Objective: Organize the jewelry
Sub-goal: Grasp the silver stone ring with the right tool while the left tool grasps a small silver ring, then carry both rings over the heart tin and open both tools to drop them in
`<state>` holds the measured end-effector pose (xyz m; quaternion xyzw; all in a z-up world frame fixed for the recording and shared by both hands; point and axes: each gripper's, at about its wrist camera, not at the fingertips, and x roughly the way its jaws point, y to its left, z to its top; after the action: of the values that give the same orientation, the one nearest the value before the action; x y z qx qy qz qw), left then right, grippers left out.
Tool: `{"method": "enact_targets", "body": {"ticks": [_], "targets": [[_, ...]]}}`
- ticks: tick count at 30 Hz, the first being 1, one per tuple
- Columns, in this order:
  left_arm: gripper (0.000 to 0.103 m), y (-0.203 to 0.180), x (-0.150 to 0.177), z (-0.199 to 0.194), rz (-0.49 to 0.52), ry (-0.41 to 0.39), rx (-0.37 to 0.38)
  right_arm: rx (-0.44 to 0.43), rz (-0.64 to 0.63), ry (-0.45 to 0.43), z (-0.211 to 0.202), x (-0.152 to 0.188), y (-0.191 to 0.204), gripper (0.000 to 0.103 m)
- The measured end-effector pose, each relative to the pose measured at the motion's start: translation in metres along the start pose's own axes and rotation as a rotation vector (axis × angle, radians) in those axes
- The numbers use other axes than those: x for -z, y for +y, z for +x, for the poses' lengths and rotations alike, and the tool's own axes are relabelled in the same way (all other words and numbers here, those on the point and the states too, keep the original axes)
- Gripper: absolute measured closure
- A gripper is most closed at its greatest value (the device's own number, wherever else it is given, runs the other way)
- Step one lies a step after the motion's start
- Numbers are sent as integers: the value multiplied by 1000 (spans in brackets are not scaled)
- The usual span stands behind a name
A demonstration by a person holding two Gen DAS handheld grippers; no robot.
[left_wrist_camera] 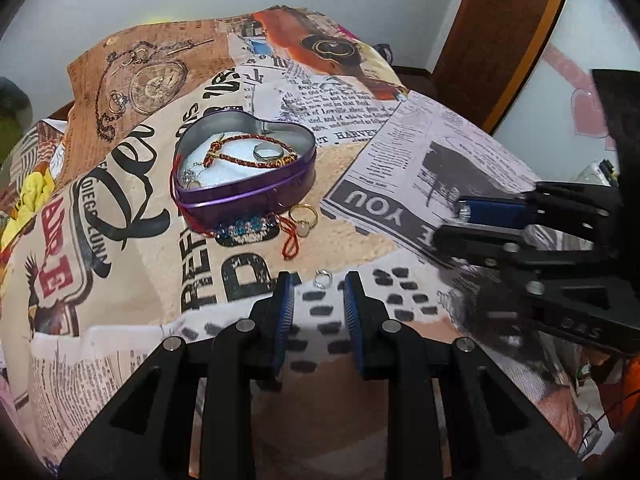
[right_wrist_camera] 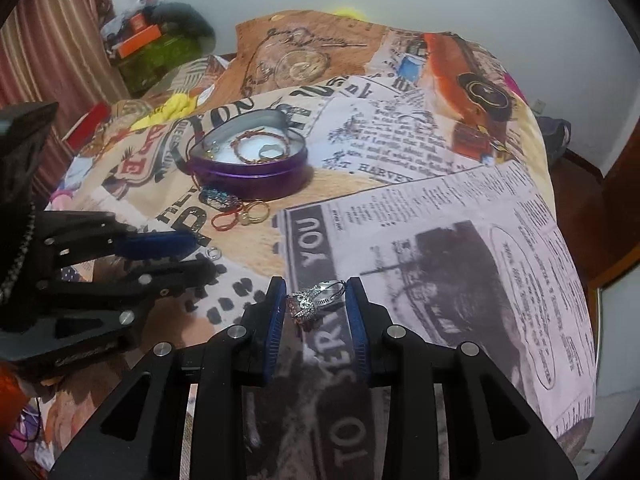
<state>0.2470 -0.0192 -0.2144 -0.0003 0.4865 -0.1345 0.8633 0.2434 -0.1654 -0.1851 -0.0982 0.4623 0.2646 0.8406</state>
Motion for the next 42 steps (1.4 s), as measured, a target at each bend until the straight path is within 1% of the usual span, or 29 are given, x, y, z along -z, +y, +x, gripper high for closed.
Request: {"method": "enact_targets", "body": {"ticks": [3,5,8,9,12,17,20,32,42], "targets": [[79,-3,-2,3,13,2,-5,-5,14,-9,-2,1,-4,75],[82,-6,-1,4,25,1,-10,-8,21,-12,-3,2,-6,75],[91,-9,-1,5,41,1,-15,-7,23,-13,-3,2,-8,75],[96,-10,-1,5,46,1,-22,-7,25,-14,-4,2,-8,75],[96,-13,0,3,59,-7,-36,-6,30,-20,-6,1,-7,75],[96,-12,1,-6,54,-25,-35,-2,41,-36,-12,-1,-7,75],[96,-8,0,-15,38,-45,-20,3,48,-50,-17,-4,-5,75],[96,1,-9,-70,3,-187,-28,2,59,-153,-54,-22,11,75],[96,10,-18,-95,-7,-265,-41,-13,49,-218,-67,-41,23,75]]}}
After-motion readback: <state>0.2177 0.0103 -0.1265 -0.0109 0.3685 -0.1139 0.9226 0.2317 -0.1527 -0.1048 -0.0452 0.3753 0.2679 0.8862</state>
